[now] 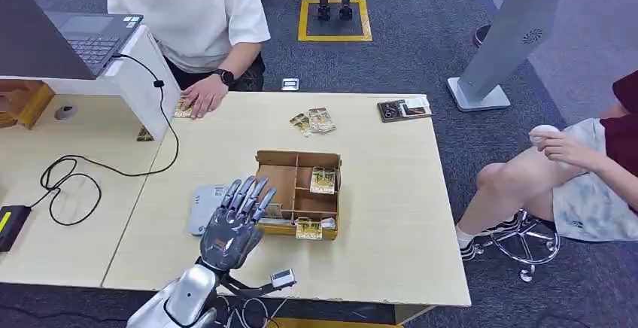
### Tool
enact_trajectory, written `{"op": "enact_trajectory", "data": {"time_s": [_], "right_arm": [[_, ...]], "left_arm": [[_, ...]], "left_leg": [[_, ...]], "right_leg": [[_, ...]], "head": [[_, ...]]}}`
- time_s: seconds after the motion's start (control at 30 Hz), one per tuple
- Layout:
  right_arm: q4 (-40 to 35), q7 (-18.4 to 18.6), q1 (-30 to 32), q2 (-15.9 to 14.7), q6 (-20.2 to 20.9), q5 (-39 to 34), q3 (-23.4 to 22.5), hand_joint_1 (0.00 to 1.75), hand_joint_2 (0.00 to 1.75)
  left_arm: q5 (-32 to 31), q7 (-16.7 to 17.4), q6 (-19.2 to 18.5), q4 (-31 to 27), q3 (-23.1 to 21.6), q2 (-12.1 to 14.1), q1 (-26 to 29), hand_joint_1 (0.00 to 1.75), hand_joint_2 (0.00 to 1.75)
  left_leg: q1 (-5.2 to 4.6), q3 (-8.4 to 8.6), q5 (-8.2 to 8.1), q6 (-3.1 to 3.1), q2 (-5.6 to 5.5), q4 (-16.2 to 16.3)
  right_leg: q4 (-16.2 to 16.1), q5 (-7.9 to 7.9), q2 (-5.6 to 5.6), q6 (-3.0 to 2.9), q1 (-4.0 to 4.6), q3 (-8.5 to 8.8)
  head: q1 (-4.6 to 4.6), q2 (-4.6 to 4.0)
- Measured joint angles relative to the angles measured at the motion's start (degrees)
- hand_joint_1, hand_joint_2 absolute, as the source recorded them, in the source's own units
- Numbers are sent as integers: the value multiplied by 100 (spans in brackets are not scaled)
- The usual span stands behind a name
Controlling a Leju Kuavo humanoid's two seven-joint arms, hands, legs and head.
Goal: Pass the card to the sensor for recognition and then transmit it.
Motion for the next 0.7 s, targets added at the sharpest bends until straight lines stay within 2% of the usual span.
{"op": "enact_trajectory", "data": {"time_s": [0.23,0.47,0.7], "right_arm": [[24,0,0,0,42,-2,-2,0,175],[42,0,-2,0,77,4,-2,0,175],[59,11,-4,0,103,11,-2,0,175]], "left_arm": [[33,151,-339,0,-13,11,-40,0,175],[155,159,-944,85,-96,9,-224,0,175],[260,159,-1270,317,-225,4,-404,0,175]], "left_leg": [[0,0,0,0,0,0],[0,0,1,0,0,0],[0,0,1,0,0,0]], "right_leg": [[0,0,0,0,0,0],[0,0,0,0,0,0],[0,0,0,0,0,0]], "head": [[0,0],[0,0],[0,0]]}}
